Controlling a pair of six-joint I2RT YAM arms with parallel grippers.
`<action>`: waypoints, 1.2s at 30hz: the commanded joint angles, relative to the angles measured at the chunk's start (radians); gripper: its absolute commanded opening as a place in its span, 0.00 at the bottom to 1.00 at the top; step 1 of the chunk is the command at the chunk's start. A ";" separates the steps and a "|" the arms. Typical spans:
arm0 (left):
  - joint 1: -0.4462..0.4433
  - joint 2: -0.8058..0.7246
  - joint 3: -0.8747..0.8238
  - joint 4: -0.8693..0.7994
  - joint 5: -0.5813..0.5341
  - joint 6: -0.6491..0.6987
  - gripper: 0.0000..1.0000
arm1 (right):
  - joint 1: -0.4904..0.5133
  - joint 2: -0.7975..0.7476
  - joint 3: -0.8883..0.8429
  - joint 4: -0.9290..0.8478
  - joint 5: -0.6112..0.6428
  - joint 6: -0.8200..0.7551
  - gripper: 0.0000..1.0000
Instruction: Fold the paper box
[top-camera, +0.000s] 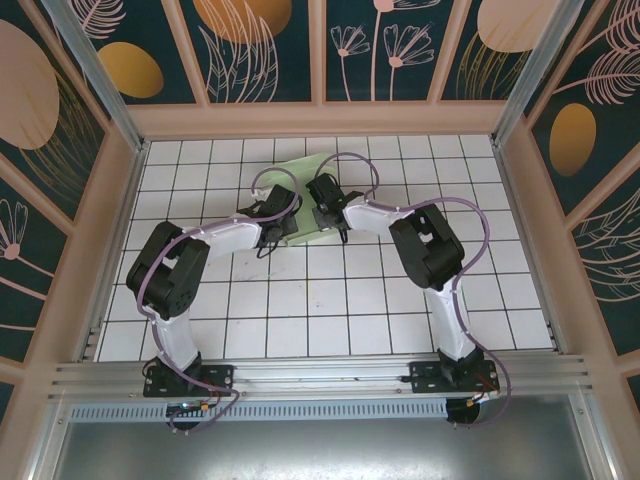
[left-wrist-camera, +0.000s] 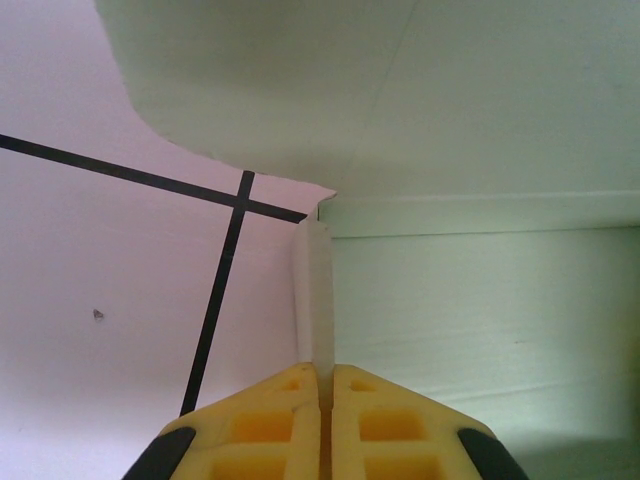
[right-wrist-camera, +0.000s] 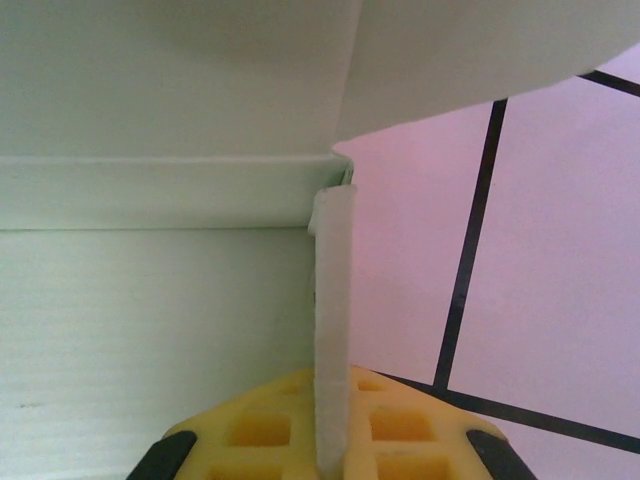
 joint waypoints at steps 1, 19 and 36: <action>-0.009 0.030 0.004 -0.034 0.034 0.023 0.07 | 0.006 0.044 0.005 -0.054 0.030 0.012 0.00; -0.013 0.018 0.016 -0.066 -0.009 0.037 0.08 | -0.027 -0.075 0.028 0.023 -0.129 0.045 0.62; -0.016 0.035 0.024 -0.068 -0.008 0.043 0.08 | -0.035 -0.011 0.037 -0.022 -0.163 0.036 0.28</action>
